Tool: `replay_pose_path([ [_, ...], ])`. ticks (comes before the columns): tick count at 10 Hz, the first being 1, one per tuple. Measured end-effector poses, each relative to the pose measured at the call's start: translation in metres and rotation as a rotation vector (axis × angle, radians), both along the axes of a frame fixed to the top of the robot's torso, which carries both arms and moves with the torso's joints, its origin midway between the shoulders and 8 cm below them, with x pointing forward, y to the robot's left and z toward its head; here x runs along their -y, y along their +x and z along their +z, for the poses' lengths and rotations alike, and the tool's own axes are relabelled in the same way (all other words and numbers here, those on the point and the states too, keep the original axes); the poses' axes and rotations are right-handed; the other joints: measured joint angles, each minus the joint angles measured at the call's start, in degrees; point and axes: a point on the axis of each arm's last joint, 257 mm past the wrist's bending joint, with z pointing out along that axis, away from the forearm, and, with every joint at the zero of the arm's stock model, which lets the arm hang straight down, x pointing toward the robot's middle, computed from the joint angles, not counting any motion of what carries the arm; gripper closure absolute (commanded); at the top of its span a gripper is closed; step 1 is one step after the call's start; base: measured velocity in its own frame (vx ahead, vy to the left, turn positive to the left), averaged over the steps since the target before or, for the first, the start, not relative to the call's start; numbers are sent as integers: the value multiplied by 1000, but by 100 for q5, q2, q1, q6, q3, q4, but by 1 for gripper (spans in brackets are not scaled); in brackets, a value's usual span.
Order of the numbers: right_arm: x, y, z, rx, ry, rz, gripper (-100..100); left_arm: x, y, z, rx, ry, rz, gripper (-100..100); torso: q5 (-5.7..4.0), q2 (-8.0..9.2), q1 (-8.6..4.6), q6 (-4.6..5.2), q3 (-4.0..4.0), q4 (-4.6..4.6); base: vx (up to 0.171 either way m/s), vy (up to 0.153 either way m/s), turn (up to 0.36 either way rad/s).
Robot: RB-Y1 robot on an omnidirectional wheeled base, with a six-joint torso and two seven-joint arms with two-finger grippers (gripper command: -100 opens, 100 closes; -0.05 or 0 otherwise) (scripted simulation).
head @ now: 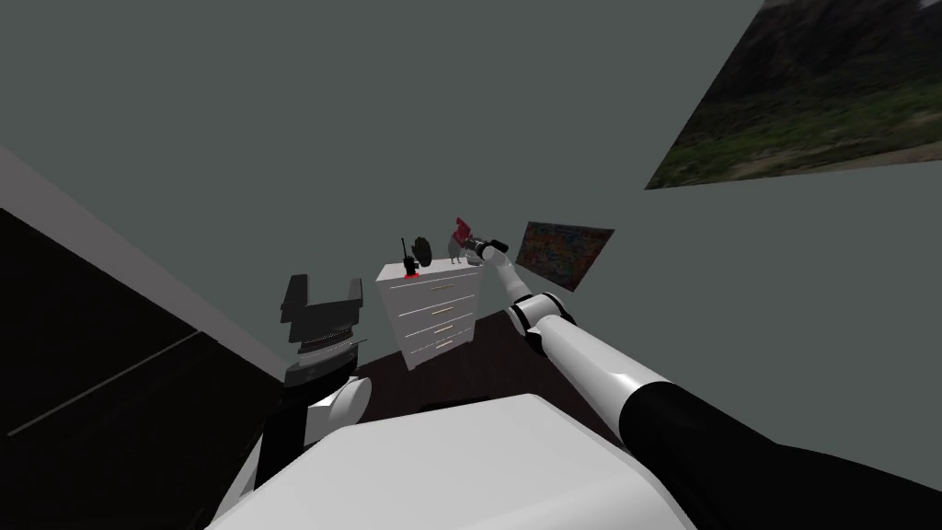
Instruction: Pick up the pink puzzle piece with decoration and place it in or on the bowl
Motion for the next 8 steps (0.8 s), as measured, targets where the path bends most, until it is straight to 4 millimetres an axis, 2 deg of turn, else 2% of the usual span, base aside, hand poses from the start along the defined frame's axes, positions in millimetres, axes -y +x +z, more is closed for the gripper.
replay_pose_path([
  [4, -6, 0, -20, -81, -2, 31, 100, 0, 0, 0, 0, 0, 0, 0, -2, -67, -6, 18, -52, -35, 138, -26, -137],
  [6, -12, -1, -29, -124, 3, 49, 100, 0, 0, 0, 0, 0, 0, 0, -5, -117, -23, 27, -85, -53, 189, -42, -193],
  [7, -14, -1, -34, -148, 5, 60, 100, 0, 0, 0, 0, 0, 0, 0, -7, -143, -28, 34, -104, -64, 74, -2, -44],
  [8, -14, -1, -33, -150, 4, 61, -100, 0, 0, 0, 0, 0, 0, 0, -5, -134, -19, 23, -105, -71, 9, -3, 4],
])
